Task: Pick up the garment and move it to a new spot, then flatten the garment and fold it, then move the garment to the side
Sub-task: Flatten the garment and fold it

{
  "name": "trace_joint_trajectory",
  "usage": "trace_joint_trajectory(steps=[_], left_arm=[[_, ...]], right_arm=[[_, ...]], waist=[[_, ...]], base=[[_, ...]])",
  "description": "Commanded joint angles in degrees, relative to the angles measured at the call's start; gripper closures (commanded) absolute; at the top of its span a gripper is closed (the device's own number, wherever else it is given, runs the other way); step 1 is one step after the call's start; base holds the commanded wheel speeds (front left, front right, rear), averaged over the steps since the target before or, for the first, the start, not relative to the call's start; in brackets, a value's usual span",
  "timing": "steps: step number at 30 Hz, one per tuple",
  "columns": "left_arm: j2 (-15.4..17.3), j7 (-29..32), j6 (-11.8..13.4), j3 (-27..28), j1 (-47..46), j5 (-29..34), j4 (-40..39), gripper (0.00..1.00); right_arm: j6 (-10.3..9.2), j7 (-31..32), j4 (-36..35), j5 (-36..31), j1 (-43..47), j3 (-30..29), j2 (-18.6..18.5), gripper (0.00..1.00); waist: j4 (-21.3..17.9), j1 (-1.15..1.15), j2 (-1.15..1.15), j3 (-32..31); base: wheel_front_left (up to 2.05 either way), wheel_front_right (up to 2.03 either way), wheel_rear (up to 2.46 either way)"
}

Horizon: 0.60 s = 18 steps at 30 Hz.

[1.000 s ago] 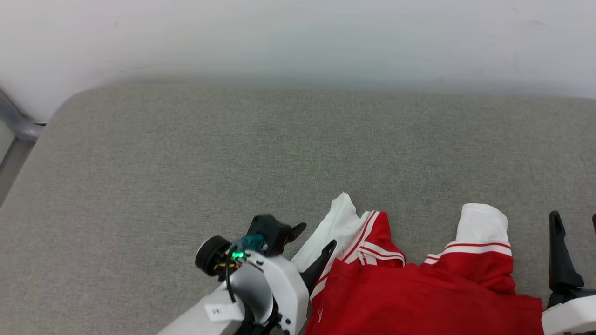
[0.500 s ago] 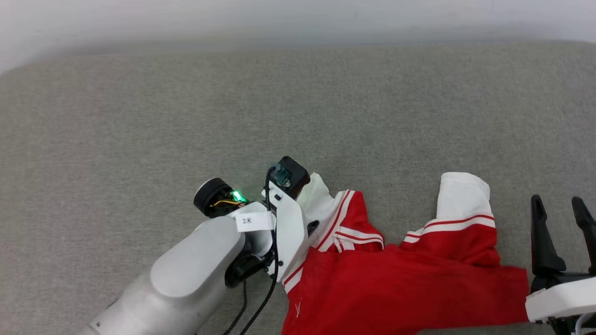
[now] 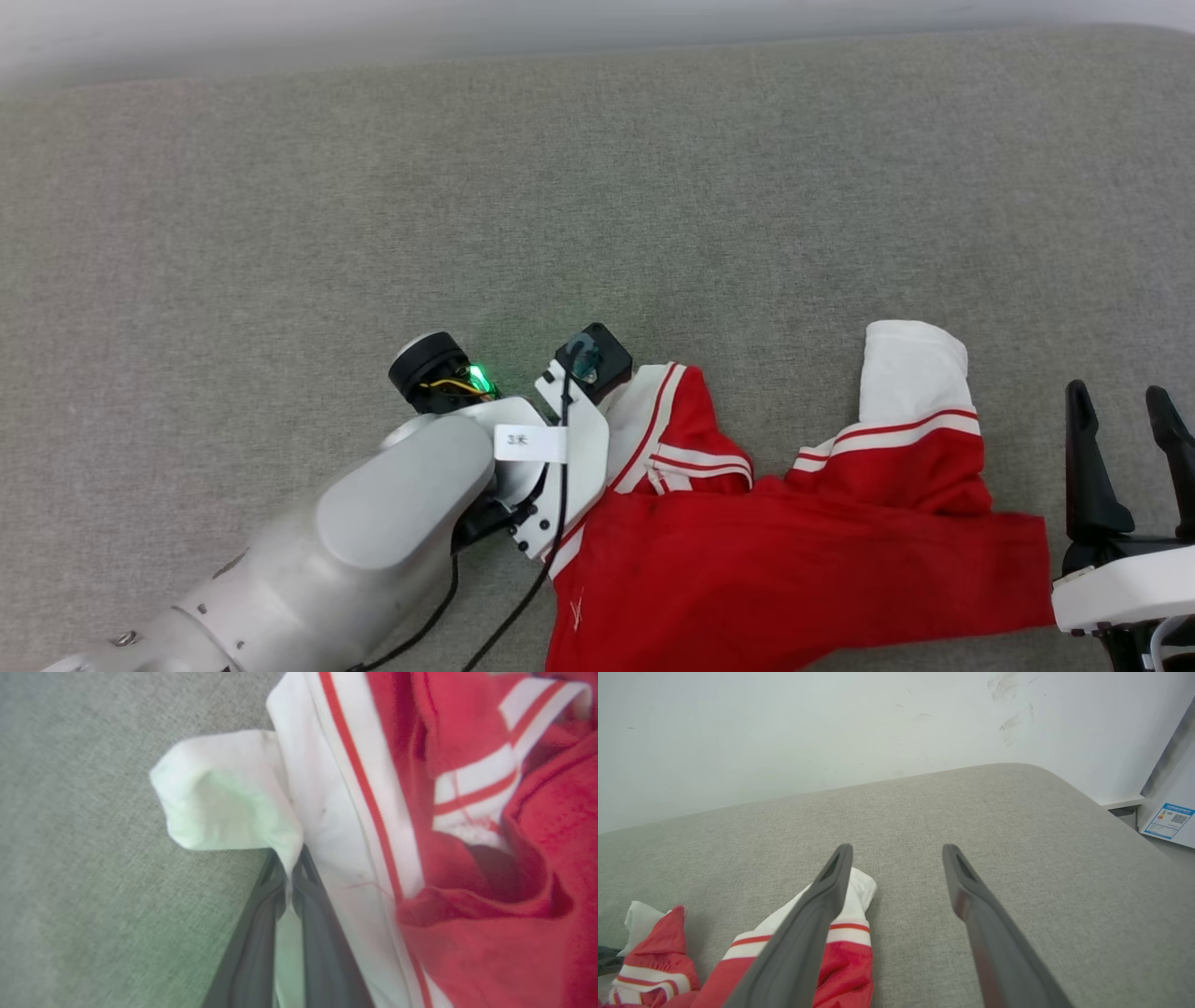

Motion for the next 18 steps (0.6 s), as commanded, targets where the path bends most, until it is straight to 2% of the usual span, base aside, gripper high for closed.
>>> trace_joint_trajectory(steps=[1,6,8,13,18], left_arm=[[1.5,-1.1,1.0,-0.1,1.2,0.6,1.8,1.0],[3.8,-9.7,5.2,5.5,-1.0,0.5,-1.5,1.0],[5.7,-11.7,7.1,7.6,-0.7,-0.2,-2.7,1.0],[10.7,-13.9,11.3,12.9,3.2,-3.9,-4.3,1.0],[13.3,-16.4,14.7,18.3,10.0,-10.2,-3.7,1.0]], right_arm=[[-0.04,-0.3,0.1,0.2,-0.6,-0.2,0.1,0.0],[-0.04,-0.2,0.2,0.3,0.1,-1.5,0.1,0.0],[-0.04,0.0,0.1,0.3,0.2,-2.0,0.1,0.0],[-0.04,0.5,-0.3,0.0,-0.1,-2.6,0.1,0.0],[-0.04,0.8,-0.7,-0.1,0.0,-2.8,0.1,0.0]], waist=[[0.3,0.0,0.0,-0.3],[1.8,0.0,0.0,-1.5],[2.4,0.0,0.0,-1.9],[3.6,0.0,0.0,-2.4],[4.0,0.0,0.0,-2.3]], base=[[0.0,0.0,0.0],[0.0,0.0,0.0],[0.0,0.0,0.0],[0.0,0.0,0.0],[0.0,0.0,0.0]])
